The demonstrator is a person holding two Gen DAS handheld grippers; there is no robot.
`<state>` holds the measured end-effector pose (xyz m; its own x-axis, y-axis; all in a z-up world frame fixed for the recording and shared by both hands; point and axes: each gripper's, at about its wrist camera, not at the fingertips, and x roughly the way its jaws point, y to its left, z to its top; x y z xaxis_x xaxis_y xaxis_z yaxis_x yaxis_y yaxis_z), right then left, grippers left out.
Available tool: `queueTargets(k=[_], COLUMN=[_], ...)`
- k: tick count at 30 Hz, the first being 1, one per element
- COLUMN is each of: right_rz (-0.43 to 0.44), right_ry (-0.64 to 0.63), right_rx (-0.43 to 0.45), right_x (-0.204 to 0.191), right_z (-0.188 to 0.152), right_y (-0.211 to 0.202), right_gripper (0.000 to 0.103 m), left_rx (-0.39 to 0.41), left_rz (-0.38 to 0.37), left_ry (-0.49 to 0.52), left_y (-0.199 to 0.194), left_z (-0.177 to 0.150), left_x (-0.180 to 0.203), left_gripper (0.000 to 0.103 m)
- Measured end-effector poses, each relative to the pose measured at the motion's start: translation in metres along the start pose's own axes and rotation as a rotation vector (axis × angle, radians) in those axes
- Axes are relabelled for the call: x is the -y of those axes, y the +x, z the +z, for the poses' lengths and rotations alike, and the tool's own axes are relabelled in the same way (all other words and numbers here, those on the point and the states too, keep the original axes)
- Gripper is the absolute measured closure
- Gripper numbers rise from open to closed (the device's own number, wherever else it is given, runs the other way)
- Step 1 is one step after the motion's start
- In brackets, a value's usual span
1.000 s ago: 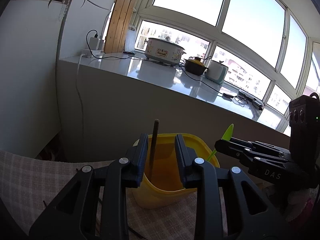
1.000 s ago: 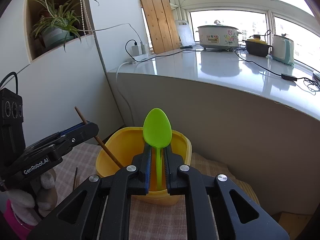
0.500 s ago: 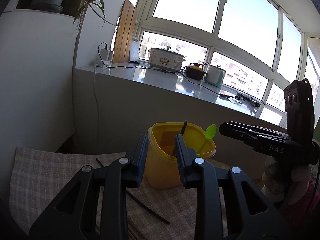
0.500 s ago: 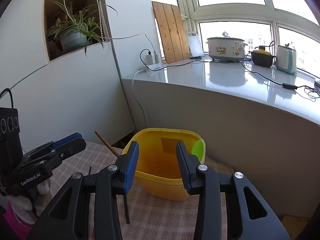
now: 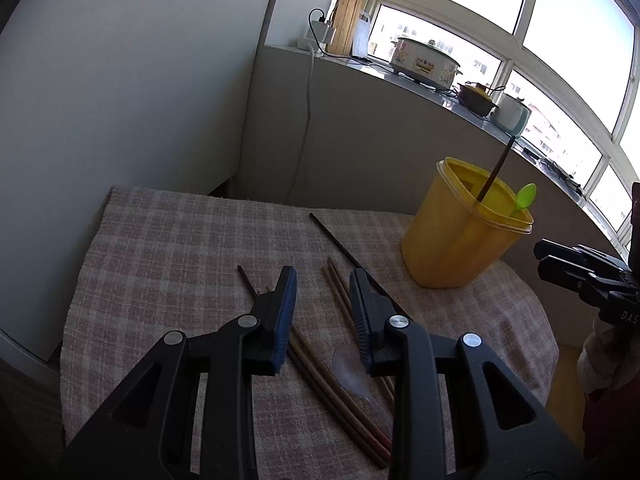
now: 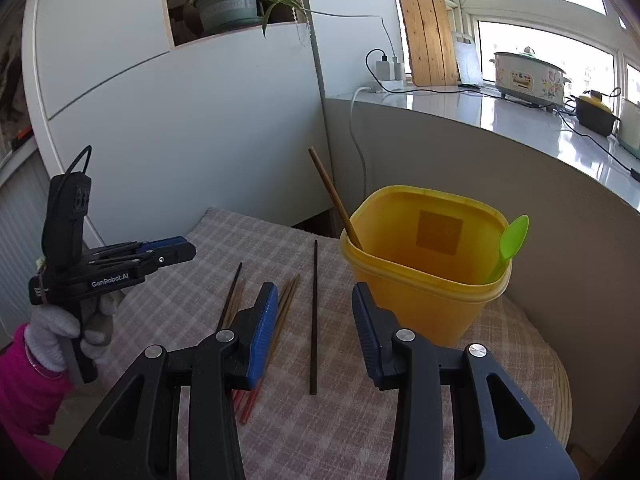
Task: Organize utensils
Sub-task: 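Move both tools back down to the remaining chopsticks on the cloth, then grasp a red-tipped wooden chopstick with right tool while left tool grasps a black chopstick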
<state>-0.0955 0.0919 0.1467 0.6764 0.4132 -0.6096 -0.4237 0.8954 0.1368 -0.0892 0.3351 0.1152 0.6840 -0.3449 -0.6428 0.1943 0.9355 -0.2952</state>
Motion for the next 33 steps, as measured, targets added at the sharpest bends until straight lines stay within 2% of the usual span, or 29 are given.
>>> queueTargets(k=[6, 13, 20, 28, 33], right_rz=[0.043, 0.065, 0.064, 0.061, 0.063], right_ry=[-0.056, -0.049, -0.049, -0.045, -0.021], right_rx=[-0.110, -0.231, -0.316, -0.353, -0.367], right_x=[-0.022, -0.032, -0.039, -0.044, -0.043], right_z=[-0.019, -0.040, -0.056, -0.056, -0.054], right_y=[0.033, 0.071, 0.103, 0.125, 0.135], right_gripper=[0.067, 0.074, 0.079, 0.085, 0.086], left_rx=[-0.116, -0.211, -0.221, -0.247, -0.254], left_rz=[0.008, 0.024, 0.058, 0.080, 0.086], left_ry=[-0.025, -0.037, -0.050, -0.050, -0.032], left_y=[0.023, 0.049, 0.065, 0.090, 0.096], left_z=[-0.022, -0.044, -0.047, -0.046, -0.045], left_x=[-0.014, -0.017, -0.018, -0.012, -0.005], left_gripper=[0.076, 0.076, 0.076, 0.076, 0.077])
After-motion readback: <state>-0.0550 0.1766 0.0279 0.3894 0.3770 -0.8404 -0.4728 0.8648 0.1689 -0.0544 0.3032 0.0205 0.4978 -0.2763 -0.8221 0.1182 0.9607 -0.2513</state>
